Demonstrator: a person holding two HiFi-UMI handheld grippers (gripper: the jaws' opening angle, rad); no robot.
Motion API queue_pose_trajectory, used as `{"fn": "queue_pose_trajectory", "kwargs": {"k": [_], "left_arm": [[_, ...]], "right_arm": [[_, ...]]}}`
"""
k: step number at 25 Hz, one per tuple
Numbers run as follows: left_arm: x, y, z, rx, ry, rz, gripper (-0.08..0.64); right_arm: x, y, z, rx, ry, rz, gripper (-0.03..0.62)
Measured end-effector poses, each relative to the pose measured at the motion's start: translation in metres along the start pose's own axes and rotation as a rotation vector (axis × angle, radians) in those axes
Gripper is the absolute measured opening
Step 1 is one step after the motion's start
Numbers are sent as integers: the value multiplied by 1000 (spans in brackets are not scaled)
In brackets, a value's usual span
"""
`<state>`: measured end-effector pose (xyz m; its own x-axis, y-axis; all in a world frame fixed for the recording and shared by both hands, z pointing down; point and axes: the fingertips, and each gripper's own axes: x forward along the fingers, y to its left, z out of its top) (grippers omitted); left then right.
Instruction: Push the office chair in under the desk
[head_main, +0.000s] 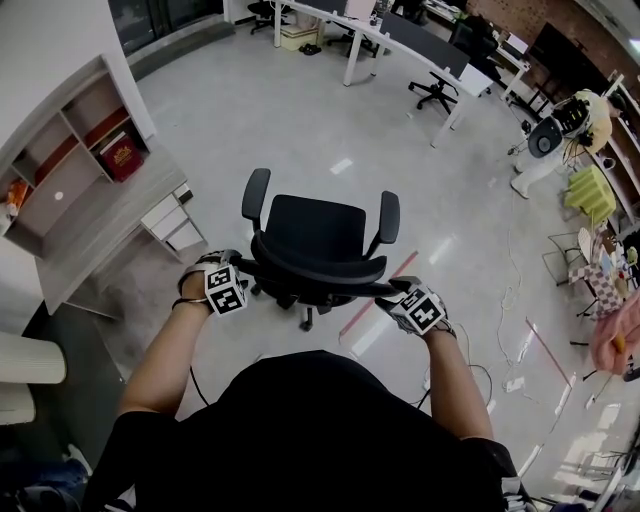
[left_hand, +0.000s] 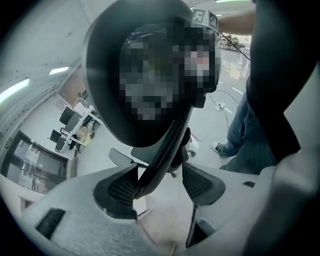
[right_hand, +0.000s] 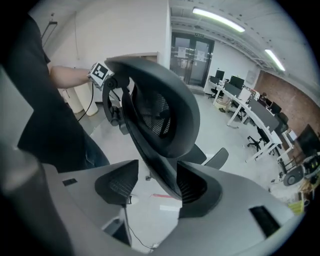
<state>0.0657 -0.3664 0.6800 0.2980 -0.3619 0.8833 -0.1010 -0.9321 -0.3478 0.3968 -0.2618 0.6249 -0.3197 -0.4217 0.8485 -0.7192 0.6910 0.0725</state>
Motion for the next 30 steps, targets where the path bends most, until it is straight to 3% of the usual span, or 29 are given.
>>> {"fn": "queue_pose_trajectory", "kwargs": {"k": [7, 13, 23, 30], "left_arm": [[21, 3, -1, 99, 56, -31, 285], [45, -1, 2, 206, 134, -71, 285], [73, -5, -1, 251, 174, -121, 284], [77, -4, -3, 289, 139, -137, 274]], "right_arm": [[31, -11, -18, -171, 148, -37, 285], [50, -17, -33, -242, 226, -39, 288], [80, -15, -33, -340, 272, 31, 290], [89, -5, -29, -417, 244, 103, 270]]}}
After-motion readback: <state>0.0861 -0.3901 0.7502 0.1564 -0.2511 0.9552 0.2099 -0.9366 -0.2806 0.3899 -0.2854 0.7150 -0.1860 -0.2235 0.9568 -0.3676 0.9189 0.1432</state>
